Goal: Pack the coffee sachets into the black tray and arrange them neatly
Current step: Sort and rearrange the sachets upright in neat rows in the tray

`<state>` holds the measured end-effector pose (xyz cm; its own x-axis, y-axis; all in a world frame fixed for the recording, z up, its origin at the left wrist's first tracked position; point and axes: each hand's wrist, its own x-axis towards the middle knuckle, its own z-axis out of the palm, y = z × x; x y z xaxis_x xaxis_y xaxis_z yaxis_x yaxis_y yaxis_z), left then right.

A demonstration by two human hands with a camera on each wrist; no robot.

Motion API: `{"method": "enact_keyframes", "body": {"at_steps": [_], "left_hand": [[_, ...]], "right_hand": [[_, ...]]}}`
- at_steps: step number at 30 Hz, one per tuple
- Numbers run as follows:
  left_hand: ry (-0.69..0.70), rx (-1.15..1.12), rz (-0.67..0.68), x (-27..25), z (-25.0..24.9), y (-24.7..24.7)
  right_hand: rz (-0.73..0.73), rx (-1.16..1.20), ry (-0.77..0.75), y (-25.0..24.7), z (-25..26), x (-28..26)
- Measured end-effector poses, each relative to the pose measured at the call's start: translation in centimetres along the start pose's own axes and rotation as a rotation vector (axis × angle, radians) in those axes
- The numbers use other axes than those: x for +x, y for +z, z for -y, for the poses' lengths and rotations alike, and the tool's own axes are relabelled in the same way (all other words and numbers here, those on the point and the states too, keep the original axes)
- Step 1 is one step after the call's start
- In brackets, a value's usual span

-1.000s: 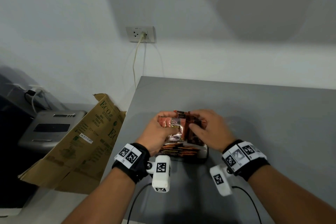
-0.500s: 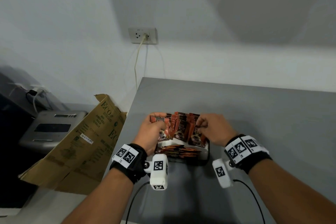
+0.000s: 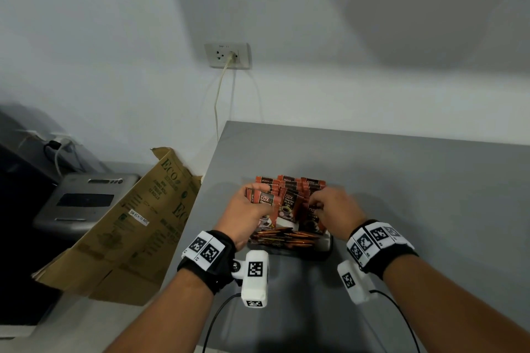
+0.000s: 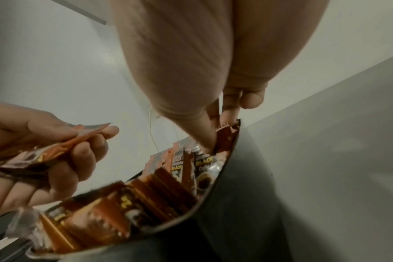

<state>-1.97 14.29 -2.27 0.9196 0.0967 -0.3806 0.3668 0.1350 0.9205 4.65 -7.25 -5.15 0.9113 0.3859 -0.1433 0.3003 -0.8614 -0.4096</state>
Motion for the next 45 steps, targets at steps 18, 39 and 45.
{"method": "enact_keyframes", "body": {"at_steps": [18, 39, 45], "left_hand": [[-0.027, -0.134, -0.197, 0.7, -0.9, -0.6], [0.043, 0.041, -0.085, 0.5, 0.4, -0.7], [0.063, -0.012, -0.119, 1.0, -0.1, 0.1]], "right_hand": [[-0.003, 0.216, 0.059, -3.1, 4.6, 2.6], [0.046, 0.408, -0.064, -2.5, 6.4, 2.4], [0.021, 0.407, -0.035, -4.1, 6.4, 2.8]]}}
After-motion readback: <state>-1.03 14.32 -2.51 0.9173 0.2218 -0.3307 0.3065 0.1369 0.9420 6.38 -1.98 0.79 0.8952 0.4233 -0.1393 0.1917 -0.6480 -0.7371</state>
